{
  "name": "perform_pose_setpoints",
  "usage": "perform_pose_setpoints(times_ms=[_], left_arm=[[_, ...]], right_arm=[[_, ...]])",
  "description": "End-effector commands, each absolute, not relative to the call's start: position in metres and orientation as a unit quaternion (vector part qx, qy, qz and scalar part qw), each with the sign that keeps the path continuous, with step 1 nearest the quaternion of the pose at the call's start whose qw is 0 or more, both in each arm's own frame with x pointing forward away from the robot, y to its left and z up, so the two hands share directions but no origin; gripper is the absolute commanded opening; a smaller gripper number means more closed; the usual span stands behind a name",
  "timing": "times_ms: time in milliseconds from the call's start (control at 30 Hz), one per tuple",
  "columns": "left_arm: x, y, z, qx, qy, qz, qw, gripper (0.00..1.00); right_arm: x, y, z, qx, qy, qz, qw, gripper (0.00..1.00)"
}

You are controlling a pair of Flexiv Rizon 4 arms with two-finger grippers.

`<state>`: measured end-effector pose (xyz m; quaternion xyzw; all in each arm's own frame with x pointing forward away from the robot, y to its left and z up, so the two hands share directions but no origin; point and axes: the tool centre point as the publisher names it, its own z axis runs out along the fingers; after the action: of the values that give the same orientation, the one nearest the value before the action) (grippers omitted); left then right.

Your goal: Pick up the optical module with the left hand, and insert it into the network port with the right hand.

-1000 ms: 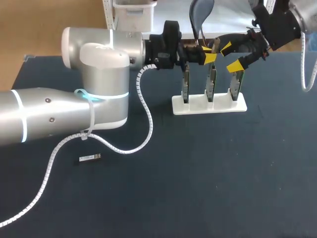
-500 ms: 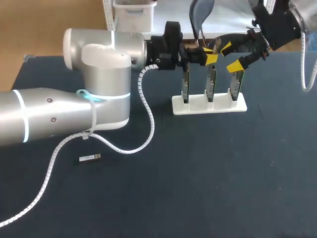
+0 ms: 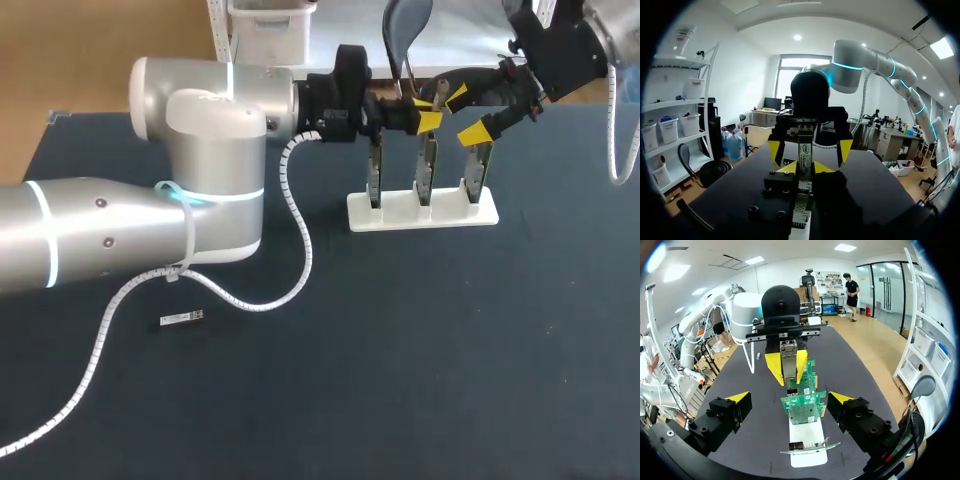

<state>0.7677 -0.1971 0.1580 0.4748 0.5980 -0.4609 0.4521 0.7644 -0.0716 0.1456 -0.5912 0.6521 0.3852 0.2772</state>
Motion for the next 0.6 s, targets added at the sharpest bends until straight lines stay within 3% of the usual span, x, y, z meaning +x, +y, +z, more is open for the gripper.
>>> perform_pose_setpoints(times_ms=[33,600], left_arm=[[0.7658,-0.1970,0.1585,0.477,0.597,-0.463,0.449,0.00],[0.7645,-0.1976,0.1589,0.479,0.599,-0.460,0.447,0.00]], right_arm=[[0.7636,-0.0712,0.1456,-0.591,0.653,0.384,0.278,1.00],[0.7648,-0.0722,0.1474,-0.590,0.652,0.384,0.281,1.00]])
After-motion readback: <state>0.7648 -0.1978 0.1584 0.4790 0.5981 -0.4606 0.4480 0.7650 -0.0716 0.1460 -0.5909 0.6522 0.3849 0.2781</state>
